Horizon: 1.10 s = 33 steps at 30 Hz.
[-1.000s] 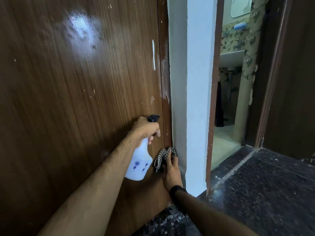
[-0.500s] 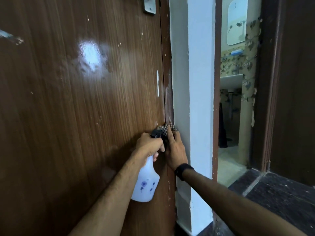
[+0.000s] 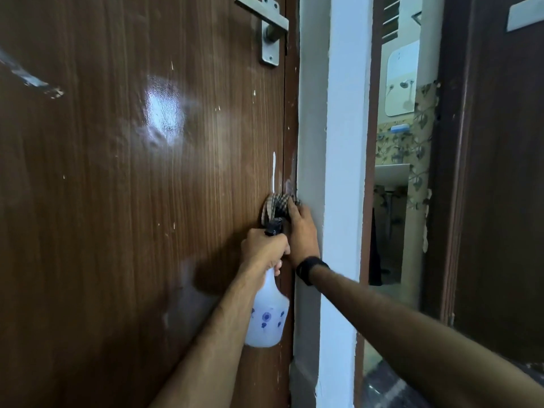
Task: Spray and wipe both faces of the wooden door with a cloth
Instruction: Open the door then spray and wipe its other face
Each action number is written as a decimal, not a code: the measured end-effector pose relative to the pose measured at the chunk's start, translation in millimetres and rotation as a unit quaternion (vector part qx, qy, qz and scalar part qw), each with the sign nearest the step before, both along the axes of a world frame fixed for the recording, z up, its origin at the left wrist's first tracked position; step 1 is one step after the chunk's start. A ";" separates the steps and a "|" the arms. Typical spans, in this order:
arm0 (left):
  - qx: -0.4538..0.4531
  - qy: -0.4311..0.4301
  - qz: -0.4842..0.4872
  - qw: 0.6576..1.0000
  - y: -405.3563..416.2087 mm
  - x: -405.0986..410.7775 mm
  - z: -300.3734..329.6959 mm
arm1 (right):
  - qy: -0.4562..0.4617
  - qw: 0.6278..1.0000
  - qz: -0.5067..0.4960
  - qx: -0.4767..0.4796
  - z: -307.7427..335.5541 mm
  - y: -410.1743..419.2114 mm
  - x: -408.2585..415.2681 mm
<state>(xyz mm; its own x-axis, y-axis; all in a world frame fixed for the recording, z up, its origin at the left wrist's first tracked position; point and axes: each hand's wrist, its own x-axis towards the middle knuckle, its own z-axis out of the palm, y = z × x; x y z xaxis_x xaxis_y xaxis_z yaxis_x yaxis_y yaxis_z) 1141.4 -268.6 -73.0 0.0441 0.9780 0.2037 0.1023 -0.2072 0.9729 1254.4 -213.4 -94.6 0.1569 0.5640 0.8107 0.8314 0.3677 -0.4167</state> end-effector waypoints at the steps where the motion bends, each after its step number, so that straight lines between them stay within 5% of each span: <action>1: 0.004 -0.012 -0.003 1.000 0.3 1.0 3.6 | -0.003 1.000 -0.004 0.009 12.6 3.0 2.0; 10: -0.006 0.004 0.006 1.000 -5.2 -1.0 9.3 | -0.047 0.998 -0.015 -0.029 -57.6 4.8 6.9; 19: 0.010 0.004 -0.025 1.000 -13.2 2.7 31.1 | -0.063 0.997 -0.041 0.006 52.1 5.2 5.2; 27: -0.005 0.005 -0.021 1.000 -8.5 -10.9 45.3 | -0.073 0.996 -0.023 -0.045 3.1 -6.4 6.5; 33: 0.031 0.001 -0.018 0.999 0.0 -17.3 39.7 | -0.064 0.997 -0.048 0.024 100.3 -1.7 -0.6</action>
<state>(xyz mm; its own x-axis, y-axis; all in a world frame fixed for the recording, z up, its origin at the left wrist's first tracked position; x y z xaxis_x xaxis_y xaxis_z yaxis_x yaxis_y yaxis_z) 1124.1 -268.5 -33.3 0.0797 0.9615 0.2629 0.0950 -0.2699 0.9582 1253.8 -215.1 5.7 0.1020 0.5123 0.8527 0.9086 0.3011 -0.2896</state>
